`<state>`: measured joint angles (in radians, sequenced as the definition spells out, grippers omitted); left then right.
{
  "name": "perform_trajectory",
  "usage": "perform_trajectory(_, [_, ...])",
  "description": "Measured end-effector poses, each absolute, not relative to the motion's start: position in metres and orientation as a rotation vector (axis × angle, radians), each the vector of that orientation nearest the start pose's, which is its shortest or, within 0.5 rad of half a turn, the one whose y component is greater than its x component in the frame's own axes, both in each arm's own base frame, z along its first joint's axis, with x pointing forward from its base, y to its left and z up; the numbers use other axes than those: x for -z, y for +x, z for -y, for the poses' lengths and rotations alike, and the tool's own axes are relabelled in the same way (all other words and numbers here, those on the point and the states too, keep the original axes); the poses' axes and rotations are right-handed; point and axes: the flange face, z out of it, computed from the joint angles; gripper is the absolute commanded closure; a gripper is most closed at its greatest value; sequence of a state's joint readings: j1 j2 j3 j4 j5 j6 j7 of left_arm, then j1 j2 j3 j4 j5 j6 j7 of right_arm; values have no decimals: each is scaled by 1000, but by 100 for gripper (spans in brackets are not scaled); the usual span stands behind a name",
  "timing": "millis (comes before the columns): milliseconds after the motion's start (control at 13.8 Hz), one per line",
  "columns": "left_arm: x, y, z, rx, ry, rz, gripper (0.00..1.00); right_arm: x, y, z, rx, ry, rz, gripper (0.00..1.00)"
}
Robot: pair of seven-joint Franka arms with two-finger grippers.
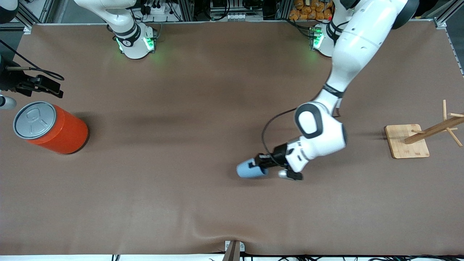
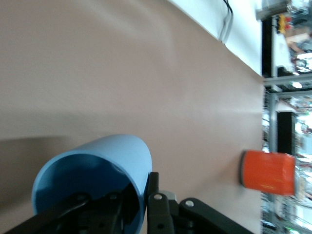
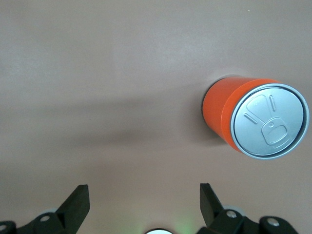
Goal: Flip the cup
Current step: 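Lift the cup with the left gripper and turn it toward the wooden stand, then set the cup upright beside the wooden stand and open the left gripper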
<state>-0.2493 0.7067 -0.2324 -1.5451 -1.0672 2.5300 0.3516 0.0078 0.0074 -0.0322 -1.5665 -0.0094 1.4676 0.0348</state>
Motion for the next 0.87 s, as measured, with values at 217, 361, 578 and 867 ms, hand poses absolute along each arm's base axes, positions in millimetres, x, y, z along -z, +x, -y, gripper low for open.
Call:
perform_trajectory(217, [-298, 688, 238, -237, 2422, -88, 100, -614, 545, 14, -167, -3146, -94, 0])
perform_trajectory(361, [-304, 699, 197, -253, 2579, -73, 100, -614, 545, 14, -167, -3146, -94, 0])
perform_trajectory(578, [-322, 704, 125, -179, 2804, -35, 100, -614, 545, 14, -167, -3146, -94, 0])
perform_trajectory(867, [-342, 677, 46, 17, 2962, -38, 100, -614, 545, 14, -167, -3146, -94, 0])
